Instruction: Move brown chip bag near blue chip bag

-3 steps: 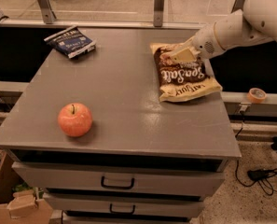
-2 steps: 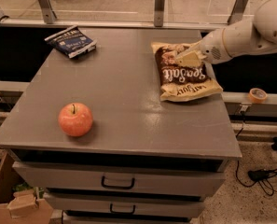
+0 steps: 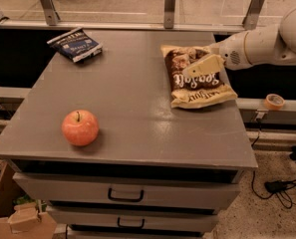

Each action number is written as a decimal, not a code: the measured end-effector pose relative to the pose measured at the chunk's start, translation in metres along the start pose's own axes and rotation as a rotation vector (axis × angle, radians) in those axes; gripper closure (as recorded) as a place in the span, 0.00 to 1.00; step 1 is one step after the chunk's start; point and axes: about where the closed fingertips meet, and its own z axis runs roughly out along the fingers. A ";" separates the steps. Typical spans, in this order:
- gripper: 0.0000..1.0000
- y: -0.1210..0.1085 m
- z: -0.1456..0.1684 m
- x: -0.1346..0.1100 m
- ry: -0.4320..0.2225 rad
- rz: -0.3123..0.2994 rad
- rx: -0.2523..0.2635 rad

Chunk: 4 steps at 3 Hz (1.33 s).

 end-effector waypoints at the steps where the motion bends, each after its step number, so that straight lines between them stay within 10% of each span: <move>1: 0.00 -0.005 0.001 0.002 -0.003 0.012 0.030; 3: 0.00 -0.017 0.029 0.056 0.093 0.110 0.068; 4: 0.18 -0.020 0.034 0.065 0.105 0.125 0.084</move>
Offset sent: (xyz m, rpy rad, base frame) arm 0.0130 -0.0242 -0.0686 -0.0387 0.1093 -0.1488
